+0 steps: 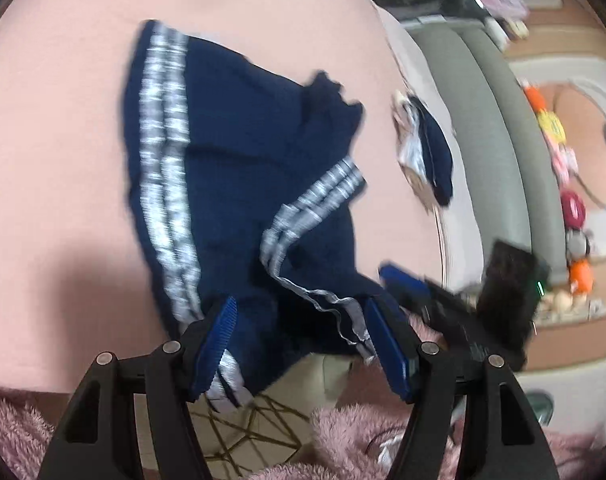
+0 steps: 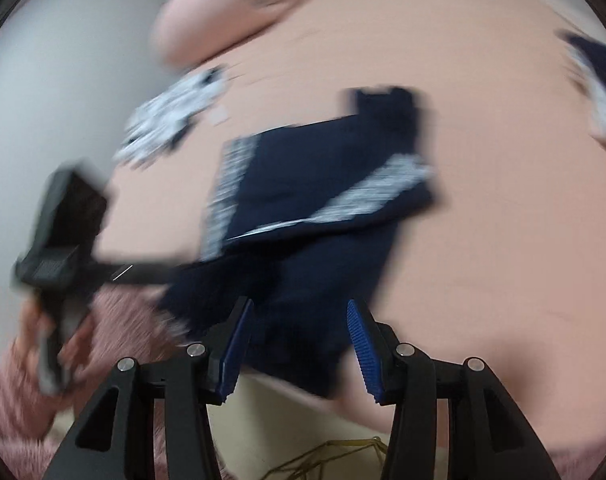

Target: Fold clothes

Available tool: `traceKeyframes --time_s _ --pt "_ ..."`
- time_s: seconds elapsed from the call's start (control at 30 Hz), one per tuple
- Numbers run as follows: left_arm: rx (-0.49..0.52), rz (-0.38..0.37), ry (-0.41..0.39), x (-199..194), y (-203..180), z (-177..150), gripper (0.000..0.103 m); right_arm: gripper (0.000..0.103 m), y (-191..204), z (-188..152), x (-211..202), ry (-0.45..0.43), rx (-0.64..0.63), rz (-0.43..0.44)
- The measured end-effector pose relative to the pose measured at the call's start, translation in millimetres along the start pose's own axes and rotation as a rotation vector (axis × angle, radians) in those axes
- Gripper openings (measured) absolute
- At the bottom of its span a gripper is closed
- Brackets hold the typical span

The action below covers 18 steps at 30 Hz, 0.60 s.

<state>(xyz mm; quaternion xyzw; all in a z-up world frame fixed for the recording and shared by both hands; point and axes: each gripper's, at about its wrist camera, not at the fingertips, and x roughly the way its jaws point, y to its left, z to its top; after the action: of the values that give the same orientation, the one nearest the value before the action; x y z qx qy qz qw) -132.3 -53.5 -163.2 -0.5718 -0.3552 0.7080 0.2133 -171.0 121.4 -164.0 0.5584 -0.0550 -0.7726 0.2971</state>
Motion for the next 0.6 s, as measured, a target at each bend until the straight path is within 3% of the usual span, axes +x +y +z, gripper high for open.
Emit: traceKeyframes --time_s 0.07,0.23,0.37,0.47,0.53,0.57,0.6 --pt "-0.029 -0.079 0.019 5.9 -1.4 2.4 0.065 0.048 -10.1 -1.5 2.0 0.019 0.001 -0.047" --pt "-0.075 -0.132 0.005 6.2 -1.9 13.7 0.065 0.048 13.6 -7.7 14.9 0.058 -0.132 -0.068" --pt "-0.068 -0.033 0.052 13.1 1.0 14.8 0.065 0.048 42.5 -17.2 31.4 0.143 -0.294 -0.084" --pt "-0.041 0.048 0.101 27.6 -1.5 9.5 0.064 0.048 43.7 -19.7 25.2 0.156 -0.324 -0.083" --pt "0.025 0.131 0.111 34.7 -8.5 5.1 0.041 0.048 33.1 -14.8 12.6 0.124 -0.272 -0.085" --pt "0.069 0.183 0.116 38.2 -12.9 3.0 0.014 0.048 26.6 -11.6 5.5 0.104 -0.239 -0.087" --pt "0.101 0.225 0.112 41.4 -16.1 1.8 0.007 0.048 20.7 -8.8 0.4 0.089 -0.215 -0.095"
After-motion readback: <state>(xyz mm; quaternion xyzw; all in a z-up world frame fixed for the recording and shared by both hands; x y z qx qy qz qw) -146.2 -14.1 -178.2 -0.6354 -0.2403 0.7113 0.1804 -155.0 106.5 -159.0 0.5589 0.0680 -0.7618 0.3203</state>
